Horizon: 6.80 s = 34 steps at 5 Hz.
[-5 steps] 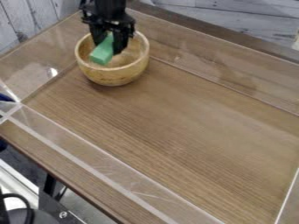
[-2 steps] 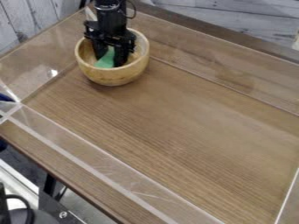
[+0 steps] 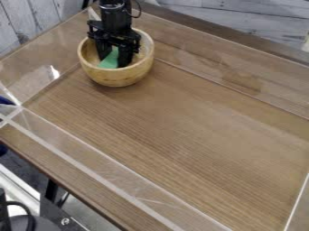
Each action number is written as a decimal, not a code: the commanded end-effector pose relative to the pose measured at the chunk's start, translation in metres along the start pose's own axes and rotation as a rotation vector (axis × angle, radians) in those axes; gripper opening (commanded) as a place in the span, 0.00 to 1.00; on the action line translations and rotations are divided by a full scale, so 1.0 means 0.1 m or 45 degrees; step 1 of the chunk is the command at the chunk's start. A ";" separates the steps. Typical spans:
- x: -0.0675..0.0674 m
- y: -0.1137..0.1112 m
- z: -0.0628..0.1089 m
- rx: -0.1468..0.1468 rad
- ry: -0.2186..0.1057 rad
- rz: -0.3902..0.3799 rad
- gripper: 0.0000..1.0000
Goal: Put the green block in the brown bowl
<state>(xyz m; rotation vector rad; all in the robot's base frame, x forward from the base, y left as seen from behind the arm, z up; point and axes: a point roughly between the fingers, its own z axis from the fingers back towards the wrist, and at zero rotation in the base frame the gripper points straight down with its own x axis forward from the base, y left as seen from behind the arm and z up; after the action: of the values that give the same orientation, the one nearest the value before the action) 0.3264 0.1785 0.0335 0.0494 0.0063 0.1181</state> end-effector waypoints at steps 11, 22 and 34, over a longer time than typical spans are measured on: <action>0.01 0.08 -0.28 -0.003 0.082 0.019 0.00; 0.02 0.04 -0.23 -0.041 0.167 0.026 0.00; 0.07 -0.01 0.04 -0.088 0.194 0.040 1.00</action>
<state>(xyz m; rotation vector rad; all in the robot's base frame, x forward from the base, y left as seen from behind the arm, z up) 0.3310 0.1758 0.0269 -0.0367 0.1856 0.1578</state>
